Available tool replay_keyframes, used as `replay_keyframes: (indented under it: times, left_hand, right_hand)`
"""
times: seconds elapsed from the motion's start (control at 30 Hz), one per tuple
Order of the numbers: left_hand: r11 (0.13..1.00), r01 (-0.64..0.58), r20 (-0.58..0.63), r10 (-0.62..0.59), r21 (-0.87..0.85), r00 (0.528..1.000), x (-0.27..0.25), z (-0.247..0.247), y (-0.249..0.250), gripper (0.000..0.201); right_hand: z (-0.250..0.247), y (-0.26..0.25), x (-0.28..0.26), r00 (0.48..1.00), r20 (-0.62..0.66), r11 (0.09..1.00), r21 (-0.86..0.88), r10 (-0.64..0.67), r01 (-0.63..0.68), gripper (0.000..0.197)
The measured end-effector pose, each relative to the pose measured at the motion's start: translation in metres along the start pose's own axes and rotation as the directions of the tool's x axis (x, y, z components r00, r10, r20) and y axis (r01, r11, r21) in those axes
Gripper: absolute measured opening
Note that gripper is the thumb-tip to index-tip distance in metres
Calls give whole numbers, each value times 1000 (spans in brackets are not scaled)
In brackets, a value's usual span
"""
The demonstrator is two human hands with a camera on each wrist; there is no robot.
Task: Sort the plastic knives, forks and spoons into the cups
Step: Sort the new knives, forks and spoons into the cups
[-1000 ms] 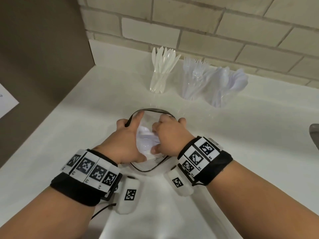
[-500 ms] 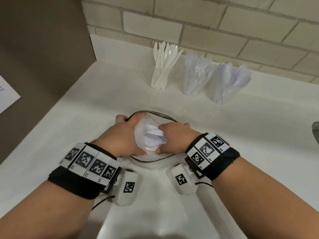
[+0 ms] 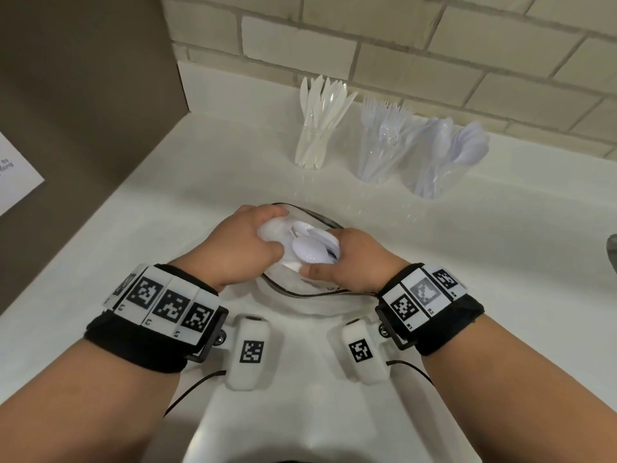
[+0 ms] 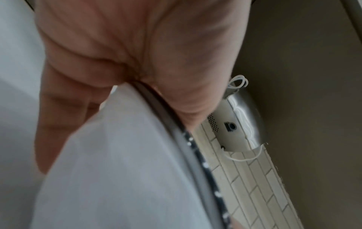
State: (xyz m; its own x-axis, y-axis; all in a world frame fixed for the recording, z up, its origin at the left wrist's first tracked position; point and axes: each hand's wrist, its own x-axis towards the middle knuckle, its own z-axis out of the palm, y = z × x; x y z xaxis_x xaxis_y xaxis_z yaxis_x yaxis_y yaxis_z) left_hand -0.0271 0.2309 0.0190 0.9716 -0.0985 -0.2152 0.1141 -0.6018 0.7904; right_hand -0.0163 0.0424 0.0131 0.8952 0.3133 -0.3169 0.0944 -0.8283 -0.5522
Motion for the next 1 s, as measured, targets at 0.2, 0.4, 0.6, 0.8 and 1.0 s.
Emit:
replay_keyframes:
  times: [0.2,0.4,0.6,0.8,1.0]
  left_hand:
    - [991,3,-148,-23,-135,989,2,-5,-1,37]
    - [988,-33,-196,63,152,979,1,0,-4,46]
    - [992,19,-229,11,126,973,7,2,-10,40]
    - [997,-13,-234,-3,-69,972,2,1,-3,37]
    - [996,-23,-204,6,-81,979,-2,4,-4,42]
  right_hand:
    - [-5,1,-7,997,-62,994,97,-35,41,43]
    - [-2,3,-6,995,-49,987,136,-82,88,53]
    - [-8,2,-7,987,-15,987,21,-158,158,53]
    - [-4,-4,-11,988,-6,985,73,-155,155,48]
    - [-7,-6,-9,989,27,989,46,-144,143,36]
